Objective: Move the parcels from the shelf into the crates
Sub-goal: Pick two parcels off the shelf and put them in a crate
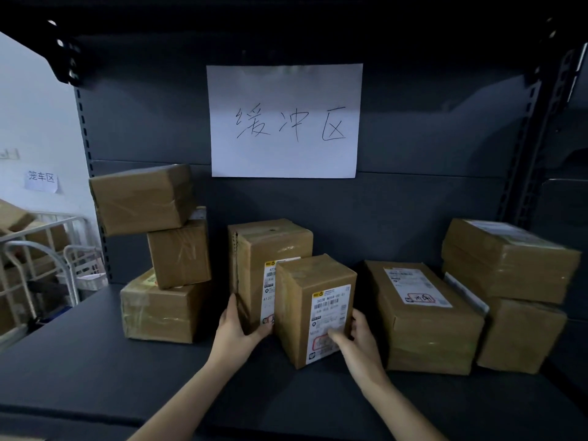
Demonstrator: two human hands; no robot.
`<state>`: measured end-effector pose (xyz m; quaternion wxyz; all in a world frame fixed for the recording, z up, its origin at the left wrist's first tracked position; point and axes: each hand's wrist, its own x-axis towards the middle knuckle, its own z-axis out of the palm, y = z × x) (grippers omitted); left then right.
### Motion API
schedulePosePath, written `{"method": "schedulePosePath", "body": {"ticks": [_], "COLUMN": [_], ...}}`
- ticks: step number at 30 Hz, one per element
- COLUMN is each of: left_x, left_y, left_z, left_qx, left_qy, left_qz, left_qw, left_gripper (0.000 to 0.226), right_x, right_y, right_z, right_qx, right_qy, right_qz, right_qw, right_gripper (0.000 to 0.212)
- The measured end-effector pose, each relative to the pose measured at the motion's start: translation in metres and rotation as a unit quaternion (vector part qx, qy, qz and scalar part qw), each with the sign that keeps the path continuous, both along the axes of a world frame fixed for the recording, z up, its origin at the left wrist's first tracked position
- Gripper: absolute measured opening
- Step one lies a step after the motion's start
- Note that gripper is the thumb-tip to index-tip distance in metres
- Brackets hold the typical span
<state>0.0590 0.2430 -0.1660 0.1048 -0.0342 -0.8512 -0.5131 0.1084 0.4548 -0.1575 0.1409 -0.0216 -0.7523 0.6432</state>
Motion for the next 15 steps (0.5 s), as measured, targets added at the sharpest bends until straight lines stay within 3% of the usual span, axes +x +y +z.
{"method": "schedulePosePath", "body": {"ticks": [5,9,15], "left_x": [0.026,0.046,0.047], "left_y": [0.011,0.028,0.051], "left_z": [0.006,-0.002,0.0], "left_qx": [-0.034,-0.079,-0.074], "left_qy": [0.067,0.107,0.102], "left_qz": [0.053,-0.007,-0.086], "left_qw": [0.996,0.991,0.988], "left_gripper": [0.082,0.061,0.065], "right_x": [-0.002,-0.001,0.012], "right_y": [0.003,0.003,0.003], "right_z": [0.003,0.002,-0.003], "right_qx": [-0.032,-0.061,-0.031], "right_qy": [-0.002,-0.011,0.003], "right_qz": [0.009,0.025,-0.002], "right_qw": [0.999,0.998,1.0], "right_gripper": [0.053,0.045,0.034]}}
